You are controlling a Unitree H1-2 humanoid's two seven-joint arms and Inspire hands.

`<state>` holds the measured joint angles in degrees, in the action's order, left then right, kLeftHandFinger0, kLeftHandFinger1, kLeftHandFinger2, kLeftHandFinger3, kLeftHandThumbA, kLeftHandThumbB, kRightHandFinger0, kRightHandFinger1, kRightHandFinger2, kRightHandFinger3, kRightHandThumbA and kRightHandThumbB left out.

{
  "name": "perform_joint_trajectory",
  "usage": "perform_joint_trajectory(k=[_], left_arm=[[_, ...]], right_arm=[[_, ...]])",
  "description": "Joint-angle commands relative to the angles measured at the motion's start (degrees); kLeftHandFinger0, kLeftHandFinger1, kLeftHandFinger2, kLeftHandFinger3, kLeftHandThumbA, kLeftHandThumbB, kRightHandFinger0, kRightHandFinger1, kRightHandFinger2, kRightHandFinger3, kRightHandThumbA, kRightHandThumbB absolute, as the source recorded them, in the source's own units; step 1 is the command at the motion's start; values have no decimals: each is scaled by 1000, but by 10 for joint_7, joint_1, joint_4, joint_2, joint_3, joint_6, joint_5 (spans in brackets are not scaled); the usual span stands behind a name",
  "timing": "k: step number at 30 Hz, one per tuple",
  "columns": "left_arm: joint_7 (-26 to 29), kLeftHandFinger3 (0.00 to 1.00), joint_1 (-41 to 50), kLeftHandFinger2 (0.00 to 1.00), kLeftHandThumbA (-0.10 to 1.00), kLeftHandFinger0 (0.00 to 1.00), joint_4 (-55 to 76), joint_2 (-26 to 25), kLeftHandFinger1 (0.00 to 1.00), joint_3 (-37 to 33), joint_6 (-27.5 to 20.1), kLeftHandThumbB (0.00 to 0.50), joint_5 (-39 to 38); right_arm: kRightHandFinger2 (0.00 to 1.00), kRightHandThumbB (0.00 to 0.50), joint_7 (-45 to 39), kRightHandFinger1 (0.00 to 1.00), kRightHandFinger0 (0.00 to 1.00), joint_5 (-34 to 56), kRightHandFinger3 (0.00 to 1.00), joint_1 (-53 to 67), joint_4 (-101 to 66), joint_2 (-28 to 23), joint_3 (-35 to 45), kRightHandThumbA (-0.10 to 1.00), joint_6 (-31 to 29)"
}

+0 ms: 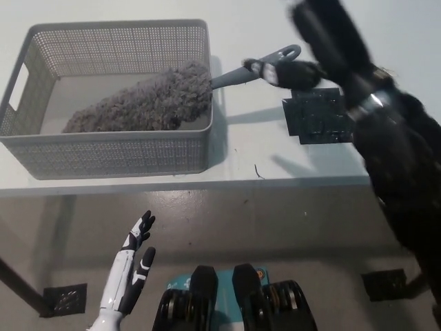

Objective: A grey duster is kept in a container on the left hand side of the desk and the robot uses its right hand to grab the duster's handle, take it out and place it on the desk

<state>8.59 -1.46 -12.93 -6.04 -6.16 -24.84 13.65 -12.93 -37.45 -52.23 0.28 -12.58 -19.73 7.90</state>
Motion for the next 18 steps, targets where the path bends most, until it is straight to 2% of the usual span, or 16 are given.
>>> perform_joint_trajectory(k=[1,8,11,15,18], left_arm=[[-1,1000,2,1000,1000,1000,8,0,1000,-1,-21,152,-4],[-7,1000,6,1000,1000,1000,13,-4,1000,-5,-21,149,-6],[-10,1000,4,1000,1000,1000,11,-5,1000,-6,-21,129,-7],[-14,1000,4,1000,1000,1000,10,-8,1000,-8,-21,146,-9],[-14,1000,4,1000,1000,1000,10,-10,1000,-12,-21,139,-8]], right_arm=[[1000,500,-55,1000,1000,-119,1000,-119,135,3,-63,908,71],[1000,500,-55,1000,1000,-106,1000,-169,273,21,-101,927,94],[1000,500,-82,1000,1000,-98,1000,-187,312,31,-109,906,115],[1000,500,-113,1000,1000,-90,1000,-203,348,39,-120,894,132],[1000,500,-134,1000,1000,-88,1000,-213,372,45,-129,895,141]])
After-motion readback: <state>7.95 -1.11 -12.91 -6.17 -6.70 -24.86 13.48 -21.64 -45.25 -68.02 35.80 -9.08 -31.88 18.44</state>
